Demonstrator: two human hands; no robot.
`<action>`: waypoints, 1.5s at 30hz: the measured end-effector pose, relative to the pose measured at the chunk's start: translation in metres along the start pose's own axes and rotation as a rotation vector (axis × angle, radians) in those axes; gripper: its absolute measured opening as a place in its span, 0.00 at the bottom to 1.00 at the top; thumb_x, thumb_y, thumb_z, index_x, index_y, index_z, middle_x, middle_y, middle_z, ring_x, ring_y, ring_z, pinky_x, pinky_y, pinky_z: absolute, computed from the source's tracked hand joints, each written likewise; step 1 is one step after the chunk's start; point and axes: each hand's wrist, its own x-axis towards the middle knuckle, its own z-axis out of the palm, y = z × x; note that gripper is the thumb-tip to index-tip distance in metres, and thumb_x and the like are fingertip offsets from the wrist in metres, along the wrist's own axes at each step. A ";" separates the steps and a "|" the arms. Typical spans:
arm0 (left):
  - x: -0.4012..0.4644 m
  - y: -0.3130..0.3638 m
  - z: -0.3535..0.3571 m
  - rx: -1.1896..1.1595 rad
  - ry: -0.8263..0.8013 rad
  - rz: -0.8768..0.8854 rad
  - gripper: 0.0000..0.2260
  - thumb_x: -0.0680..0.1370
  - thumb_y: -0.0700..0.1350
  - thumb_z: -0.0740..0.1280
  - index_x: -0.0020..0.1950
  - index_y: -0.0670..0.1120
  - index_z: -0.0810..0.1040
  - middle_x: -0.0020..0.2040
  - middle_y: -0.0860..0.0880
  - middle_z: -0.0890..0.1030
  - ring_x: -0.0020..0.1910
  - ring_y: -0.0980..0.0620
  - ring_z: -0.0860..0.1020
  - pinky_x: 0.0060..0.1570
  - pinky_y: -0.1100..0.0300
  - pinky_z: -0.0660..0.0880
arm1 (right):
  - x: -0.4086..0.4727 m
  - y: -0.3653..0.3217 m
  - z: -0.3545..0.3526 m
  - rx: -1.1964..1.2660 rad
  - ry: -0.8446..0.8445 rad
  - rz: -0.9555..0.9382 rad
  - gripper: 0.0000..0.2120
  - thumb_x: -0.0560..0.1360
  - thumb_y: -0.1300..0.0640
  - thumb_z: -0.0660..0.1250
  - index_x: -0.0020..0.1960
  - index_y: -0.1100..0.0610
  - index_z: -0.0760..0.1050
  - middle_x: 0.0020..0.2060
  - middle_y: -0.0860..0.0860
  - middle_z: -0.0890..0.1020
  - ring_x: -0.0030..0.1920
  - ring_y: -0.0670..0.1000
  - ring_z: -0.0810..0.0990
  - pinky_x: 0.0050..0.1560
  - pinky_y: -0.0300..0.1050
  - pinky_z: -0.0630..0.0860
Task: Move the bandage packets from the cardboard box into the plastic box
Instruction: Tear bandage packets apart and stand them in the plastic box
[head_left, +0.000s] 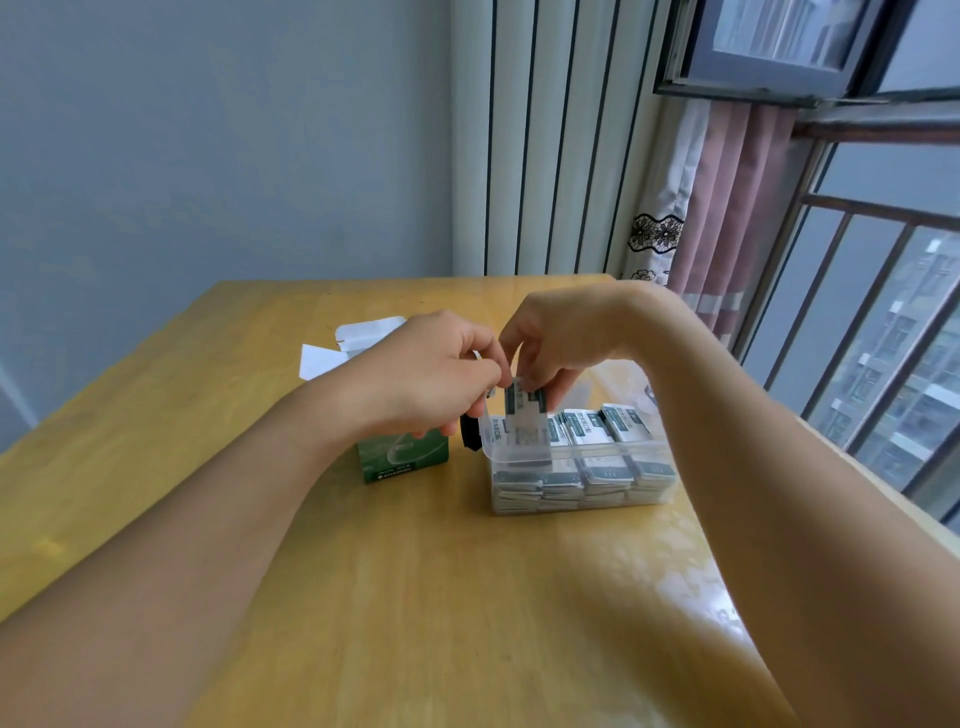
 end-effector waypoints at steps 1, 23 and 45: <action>0.000 0.000 0.002 0.006 -0.015 0.001 0.12 0.79 0.38 0.59 0.49 0.51 0.81 0.37 0.48 0.82 0.27 0.52 0.76 0.22 0.62 0.69 | 0.001 -0.002 0.003 -0.008 -0.010 0.002 0.12 0.77 0.69 0.68 0.45 0.52 0.80 0.43 0.53 0.85 0.43 0.52 0.88 0.49 0.45 0.84; 0.004 -0.006 -0.003 0.028 0.008 0.012 0.12 0.80 0.40 0.59 0.49 0.45 0.83 0.40 0.45 0.82 0.28 0.53 0.78 0.24 0.63 0.73 | 0.006 -0.031 0.021 -0.209 -0.093 0.164 0.11 0.77 0.63 0.71 0.57 0.61 0.73 0.53 0.58 0.83 0.40 0.57 0.88 0.49 0.52 0.84; 0.005 -0.075 -0.078 0.120 0.326 -0.398 0.14 0.74 0.57 0.72 0.48 0.49 0.74 0.49 0.50 0.76 0.46 0.49 0.74 0.45 0.56 0.74 | 0.011 -0.058 0.030 -0.166 0.581 -0.452 0.03 0.72 0.59 0.75 0.46 0.54 0.86 0.33 0.41 0.82 0.31 0.35 0.78 0.35 0.27 0.74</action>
